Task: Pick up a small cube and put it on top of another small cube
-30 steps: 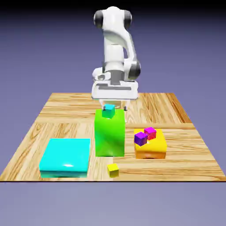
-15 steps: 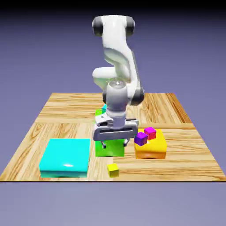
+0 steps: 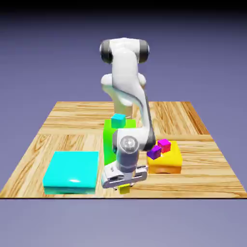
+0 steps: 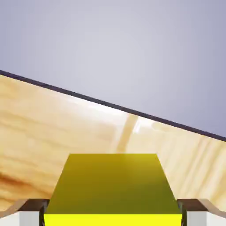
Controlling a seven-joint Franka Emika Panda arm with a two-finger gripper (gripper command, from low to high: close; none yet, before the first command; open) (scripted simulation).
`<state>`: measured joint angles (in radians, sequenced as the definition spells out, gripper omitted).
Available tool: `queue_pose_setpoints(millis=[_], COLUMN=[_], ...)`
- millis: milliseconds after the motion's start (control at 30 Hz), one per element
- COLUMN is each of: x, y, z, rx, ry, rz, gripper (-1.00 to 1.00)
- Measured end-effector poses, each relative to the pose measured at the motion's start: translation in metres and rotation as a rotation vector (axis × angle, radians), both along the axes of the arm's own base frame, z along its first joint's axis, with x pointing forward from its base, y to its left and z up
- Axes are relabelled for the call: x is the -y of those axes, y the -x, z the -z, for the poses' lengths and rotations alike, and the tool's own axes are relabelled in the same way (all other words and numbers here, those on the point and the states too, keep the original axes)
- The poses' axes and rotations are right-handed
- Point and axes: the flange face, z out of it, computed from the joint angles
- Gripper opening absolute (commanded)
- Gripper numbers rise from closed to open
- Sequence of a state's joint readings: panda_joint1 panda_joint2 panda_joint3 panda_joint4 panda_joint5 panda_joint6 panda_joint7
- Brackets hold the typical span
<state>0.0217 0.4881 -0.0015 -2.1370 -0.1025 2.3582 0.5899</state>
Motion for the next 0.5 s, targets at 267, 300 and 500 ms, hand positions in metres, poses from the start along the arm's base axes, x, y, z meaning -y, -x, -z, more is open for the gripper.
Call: queue_pose_setpoints(millis=[267, 300, 500], x=[-0.059, -0.069, -0.127], y=[0.028, 0.036, 0.094], z=[-0.088, -0.098, -0.153], rx=[0.001, 0.001, -0.001], ry=[-0.019, -0.021, -0.015], rz=[0.018, 0.02, 0.023], gripper=[-1.0, -1.0, -1.0])
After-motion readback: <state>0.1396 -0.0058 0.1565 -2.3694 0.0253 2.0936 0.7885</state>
